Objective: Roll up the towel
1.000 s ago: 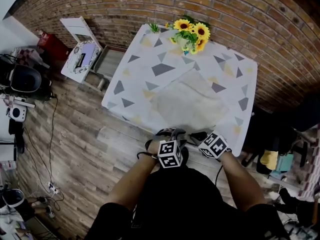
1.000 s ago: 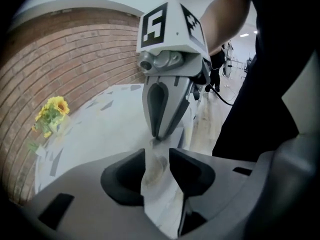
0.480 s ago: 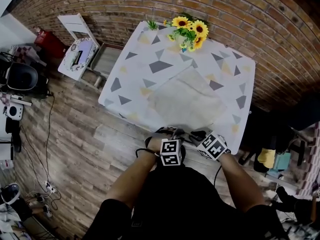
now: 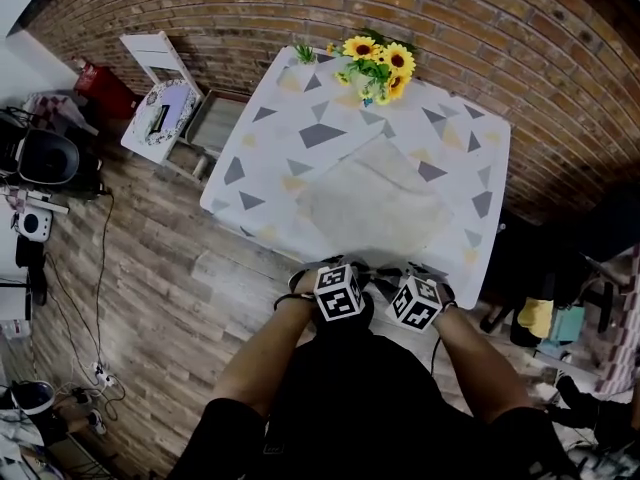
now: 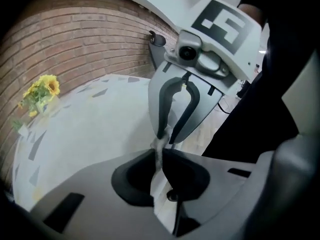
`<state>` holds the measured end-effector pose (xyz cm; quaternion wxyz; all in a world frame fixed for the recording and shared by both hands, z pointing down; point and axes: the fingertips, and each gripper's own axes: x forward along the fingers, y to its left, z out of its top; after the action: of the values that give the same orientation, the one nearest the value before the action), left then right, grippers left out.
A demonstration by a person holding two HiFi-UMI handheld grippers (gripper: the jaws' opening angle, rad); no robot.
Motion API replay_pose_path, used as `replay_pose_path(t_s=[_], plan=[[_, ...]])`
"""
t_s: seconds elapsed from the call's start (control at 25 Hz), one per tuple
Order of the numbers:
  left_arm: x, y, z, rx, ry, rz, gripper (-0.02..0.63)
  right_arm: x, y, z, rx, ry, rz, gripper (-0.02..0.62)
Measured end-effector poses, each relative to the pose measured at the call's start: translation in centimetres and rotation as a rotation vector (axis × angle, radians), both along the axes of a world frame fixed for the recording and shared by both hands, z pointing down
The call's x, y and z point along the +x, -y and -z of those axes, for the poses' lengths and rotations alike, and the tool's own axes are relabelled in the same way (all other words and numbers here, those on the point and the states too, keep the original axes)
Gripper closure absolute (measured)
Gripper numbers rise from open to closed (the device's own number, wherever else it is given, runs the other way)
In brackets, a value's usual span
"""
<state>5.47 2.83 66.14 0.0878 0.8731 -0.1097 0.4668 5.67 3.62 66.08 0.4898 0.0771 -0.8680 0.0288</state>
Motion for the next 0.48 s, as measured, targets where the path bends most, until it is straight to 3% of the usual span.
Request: replay_pose_path(t_s=[0.08,0.16,0.24,0.28,0.48], plan=[[-0.2,0.4,0.0,-0.002,0.007,0.024,0.551,0.0,0.3,-0.2,0.009,-0.005,0.008,0.533],[-0.4,0.8,0.2,0.065,0.042,0.019,0.547,-0.1,0.5,-0.2,0.003,-0.002,0.008,0.548],[-0.4,1.1,0.8,0.151,0.066,0.003,0.48,-0.1,0.7,-0.2,-0.018,0.005,0.008,0.552],[-0.2,1.0,1.1,0.177,0.064,-0.003,0.479,-0.1,0.7,-0.2,-0.031,0.01,0.008,0.554],[0.0,0.5,0.7,0.196,0.089,-0.025,0.506,-0.3,1.2,0.3,-0.082,0.05,0.008,0.555]])
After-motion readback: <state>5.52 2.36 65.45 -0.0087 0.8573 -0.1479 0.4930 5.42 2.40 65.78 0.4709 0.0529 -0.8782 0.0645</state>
